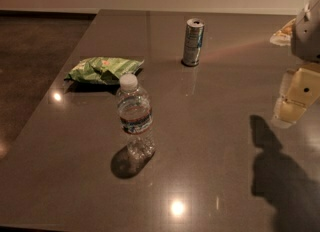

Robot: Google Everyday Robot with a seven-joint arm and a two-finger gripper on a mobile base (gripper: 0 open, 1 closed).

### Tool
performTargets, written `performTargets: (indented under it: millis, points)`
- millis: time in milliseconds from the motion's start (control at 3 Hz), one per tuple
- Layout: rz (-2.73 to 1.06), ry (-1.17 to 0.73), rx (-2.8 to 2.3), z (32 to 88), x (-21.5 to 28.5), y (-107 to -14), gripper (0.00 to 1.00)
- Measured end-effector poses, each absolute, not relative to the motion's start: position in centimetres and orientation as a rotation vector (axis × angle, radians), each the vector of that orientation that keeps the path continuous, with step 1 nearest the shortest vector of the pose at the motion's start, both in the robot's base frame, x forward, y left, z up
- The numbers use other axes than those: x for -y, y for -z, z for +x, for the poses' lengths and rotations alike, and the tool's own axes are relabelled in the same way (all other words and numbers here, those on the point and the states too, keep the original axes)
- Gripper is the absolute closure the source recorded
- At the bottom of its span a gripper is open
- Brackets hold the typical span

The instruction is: Move water bottle near redbull can

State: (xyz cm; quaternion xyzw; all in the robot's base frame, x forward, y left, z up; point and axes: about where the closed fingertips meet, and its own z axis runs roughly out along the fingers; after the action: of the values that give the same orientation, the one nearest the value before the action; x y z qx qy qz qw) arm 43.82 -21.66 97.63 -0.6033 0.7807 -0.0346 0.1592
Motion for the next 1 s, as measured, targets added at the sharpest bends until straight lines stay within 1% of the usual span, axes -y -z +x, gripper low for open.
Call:
performTargets:
  millis: [333,667,1000]
  points:
    - [-1.728,0.089,-2.227,43.8,21.5,-97.7,0.0]
    - [-1.755,0.002,-2.18,43.2,19.9,-98.1,0.0]
    - [-1.766,-0.137,-2.086,42.3,17.2,-98.2,0.0]
